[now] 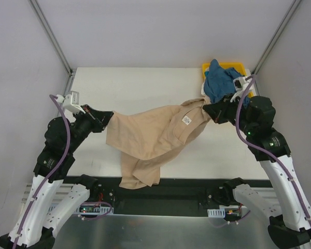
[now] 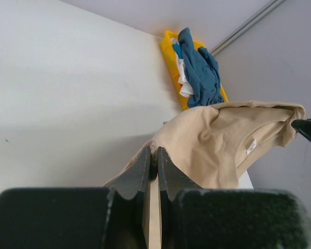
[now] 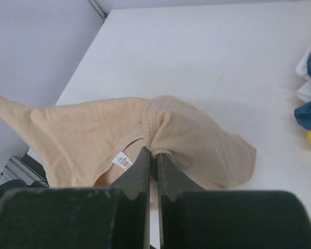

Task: Fold and stack the t-shirts
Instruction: Flatten out the tshirt

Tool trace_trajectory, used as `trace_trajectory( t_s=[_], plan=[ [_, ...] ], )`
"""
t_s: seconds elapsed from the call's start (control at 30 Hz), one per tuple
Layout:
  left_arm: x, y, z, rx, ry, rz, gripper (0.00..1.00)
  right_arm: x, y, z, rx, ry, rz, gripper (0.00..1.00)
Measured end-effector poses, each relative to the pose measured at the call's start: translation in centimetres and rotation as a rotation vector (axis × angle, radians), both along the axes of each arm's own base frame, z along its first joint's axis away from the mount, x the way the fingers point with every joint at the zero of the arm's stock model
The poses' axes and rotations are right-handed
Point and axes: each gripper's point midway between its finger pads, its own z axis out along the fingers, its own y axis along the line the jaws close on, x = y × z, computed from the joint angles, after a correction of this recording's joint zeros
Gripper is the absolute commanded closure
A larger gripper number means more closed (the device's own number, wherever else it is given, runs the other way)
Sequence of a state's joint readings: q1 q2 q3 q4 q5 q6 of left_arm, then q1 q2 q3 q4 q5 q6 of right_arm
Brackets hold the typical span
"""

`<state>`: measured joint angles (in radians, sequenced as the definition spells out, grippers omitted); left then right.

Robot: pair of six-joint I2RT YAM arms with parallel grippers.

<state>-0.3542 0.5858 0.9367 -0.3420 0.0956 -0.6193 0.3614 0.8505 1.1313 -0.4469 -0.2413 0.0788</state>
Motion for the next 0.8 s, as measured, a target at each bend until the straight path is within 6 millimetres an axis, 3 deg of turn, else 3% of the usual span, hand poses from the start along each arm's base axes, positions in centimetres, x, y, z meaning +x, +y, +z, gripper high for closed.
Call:
trace_trajectory(
  t_s=[0.33, 0.5, 0.63, 0.7, 0.8],
  plan=[
    [-1.3, 0.7, 5.7, -0.002, -0.134, 0.002, 1.00, -2.0, 0.7, 9.3, 0.099, -0.197, 0.079, 0.99],
    [-0.2, 1.7, 7.7, 0.008, -0.164, 0.071, 1.00, -0.6, 1.6, 12.4, 0.128, -0.253, 0.096, 0.99],
    [3.6, 2.2, 8.2, 0.070, -0.118, 0.162, 1.00, 2.6, 2.3, 13.5, 0.105, -0.253, 0.076, 0.99],
    [7.0, 2.2, 9.1, 0.118, -0.097, 0.213, 1.00, 5.8, 2.9, 14.4, 0.088, -0.261, 0.051, 0.99],
    [13.7, 2.9, 11.1, 0.162, -0.077, 0.260, 1.00, 10.7, 3.6, 15.7, 0.058, -0.281, 0.002, 0.99]
  ],
)
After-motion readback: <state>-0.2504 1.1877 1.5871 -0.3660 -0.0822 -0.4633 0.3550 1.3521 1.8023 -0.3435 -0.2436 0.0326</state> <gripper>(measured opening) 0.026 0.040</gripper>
